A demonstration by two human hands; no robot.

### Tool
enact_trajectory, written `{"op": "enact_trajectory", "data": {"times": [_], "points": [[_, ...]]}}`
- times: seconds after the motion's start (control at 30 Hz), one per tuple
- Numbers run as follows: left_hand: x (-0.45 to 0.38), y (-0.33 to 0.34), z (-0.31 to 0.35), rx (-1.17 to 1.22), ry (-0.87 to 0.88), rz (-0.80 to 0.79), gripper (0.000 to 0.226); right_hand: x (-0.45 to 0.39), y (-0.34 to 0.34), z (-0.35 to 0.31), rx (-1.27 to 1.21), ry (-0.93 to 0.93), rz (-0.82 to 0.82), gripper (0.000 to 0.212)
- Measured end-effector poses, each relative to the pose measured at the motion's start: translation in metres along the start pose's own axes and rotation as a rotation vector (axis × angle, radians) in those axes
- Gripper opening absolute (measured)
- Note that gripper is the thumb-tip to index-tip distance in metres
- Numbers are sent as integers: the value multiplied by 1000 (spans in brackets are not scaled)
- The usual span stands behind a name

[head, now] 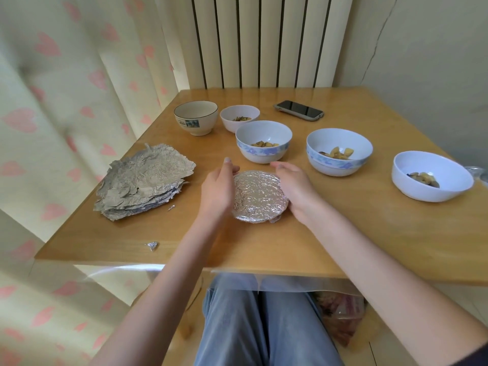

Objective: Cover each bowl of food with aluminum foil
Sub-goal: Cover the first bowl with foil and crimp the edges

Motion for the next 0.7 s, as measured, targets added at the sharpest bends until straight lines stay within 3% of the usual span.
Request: {"op": "enact_trajectory", "data": {"times": [0.1,0.27,0.57,0.7], "points": [[-8,-11,8,35,83,-54,44,7,-15,7,-18,-39,98,34],[-11,14,18,-69,180,-346,41,28,4,12,-150,-63,184,35],[-6,11,14,-83,134,-102,45,8,8,14,-173,114,156,27],[7,10,13,-107,93,62,48,-5,7,8,-111,186,54,46]]}}
Point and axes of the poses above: each hand's wrist, its own x-axis away from the middle knuckle, its own y-axis out of the palm, z = x × y, the point moved 5 cm from there along -x, towards the middle knuckle, and after that the axes turned 5 degrees about -y, right-handed, at the moved point
